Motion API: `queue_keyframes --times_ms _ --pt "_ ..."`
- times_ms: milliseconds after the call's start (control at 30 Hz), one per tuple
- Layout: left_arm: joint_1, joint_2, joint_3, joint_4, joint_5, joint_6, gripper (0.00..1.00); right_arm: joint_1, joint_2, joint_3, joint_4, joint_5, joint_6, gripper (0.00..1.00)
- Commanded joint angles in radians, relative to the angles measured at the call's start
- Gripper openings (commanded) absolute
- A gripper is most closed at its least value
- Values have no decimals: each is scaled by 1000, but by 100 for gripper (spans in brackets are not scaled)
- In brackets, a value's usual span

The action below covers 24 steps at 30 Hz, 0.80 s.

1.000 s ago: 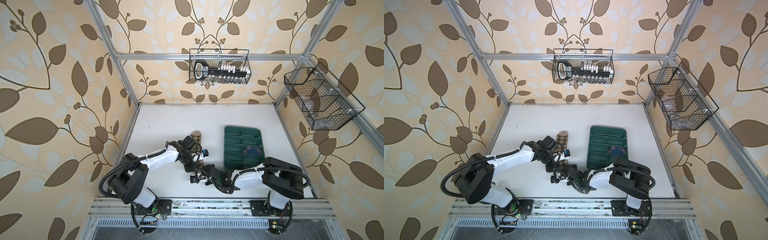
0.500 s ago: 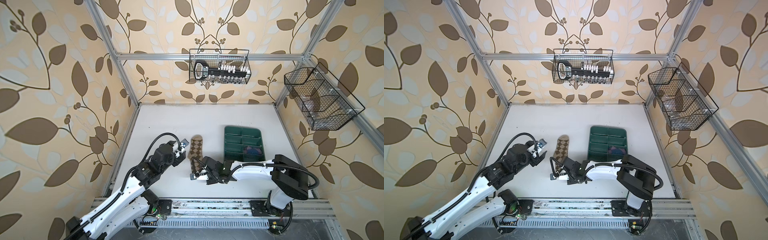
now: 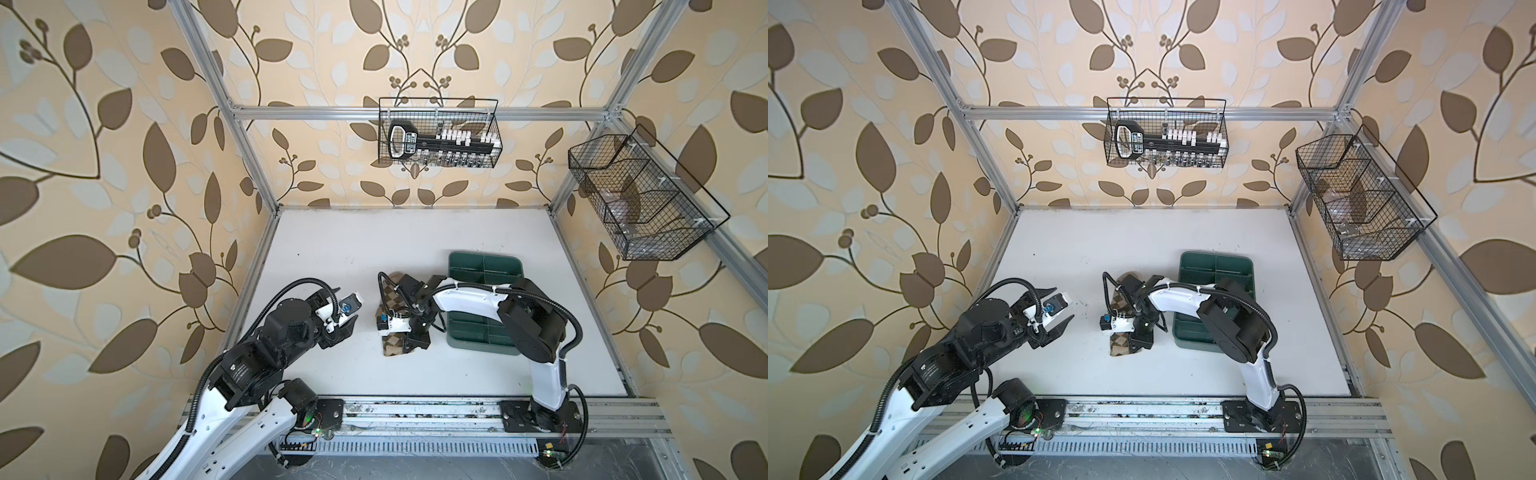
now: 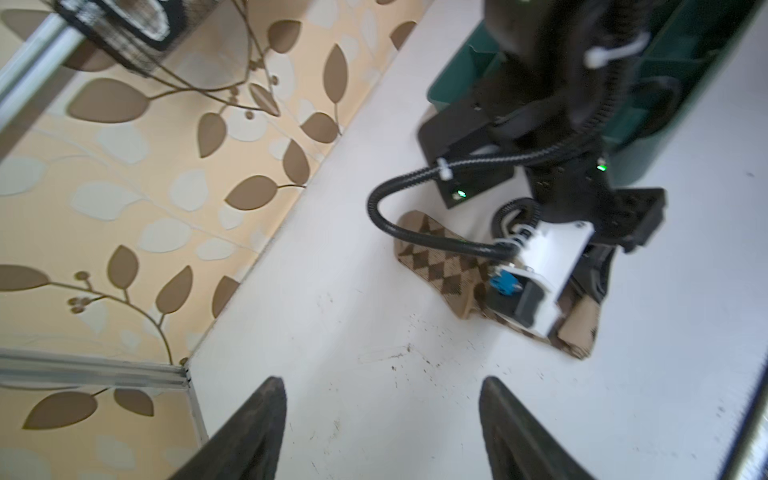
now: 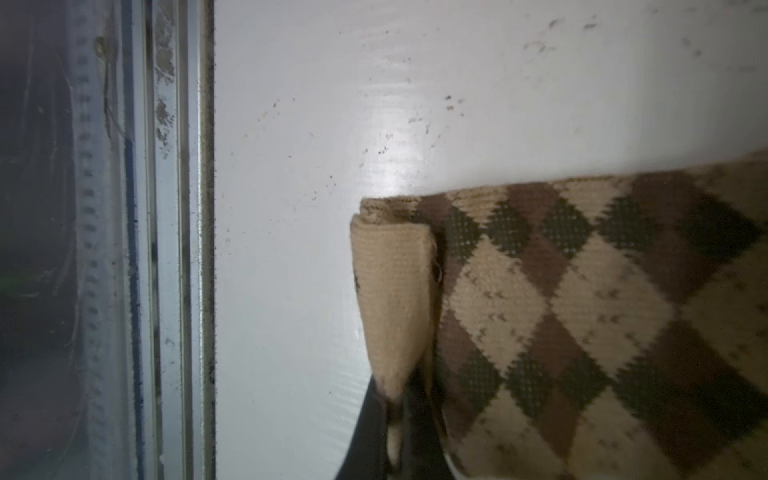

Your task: Roll the socks

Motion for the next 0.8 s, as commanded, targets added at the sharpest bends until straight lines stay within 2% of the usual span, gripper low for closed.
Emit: queue_keyframes --times_ms 0,67,233,300,433,533,600,767 --pt "-36 80 -3 -98 122 114 74 -29 102 88 -130 -72 -32 0" --pt "-98 111 -50 -59 77 142 74 -38 144 137 -163 -75 -42 0" --pt "-365 227 -205 85 -126 150 73 -56 191 172 -183 -89 -47 1" --pt "-438 294 -268 180 -155 126 74 -63 198 174 -172 -99 -40 2" --pt "-465 451 -330 372 -153 46 73 -64 199 172 -163 -106 -39 2" --pt "-466 547 -341 478 -231 12 70 -65 197 169 -162 -112 -42 2" --pt "-463 593 -336 514 -277 5 64 -65 194 167 -160 -116 -45 2" --pt "-464 666 -343 538 -227 3 49 -69 179 151 -143 -120 -43 3"
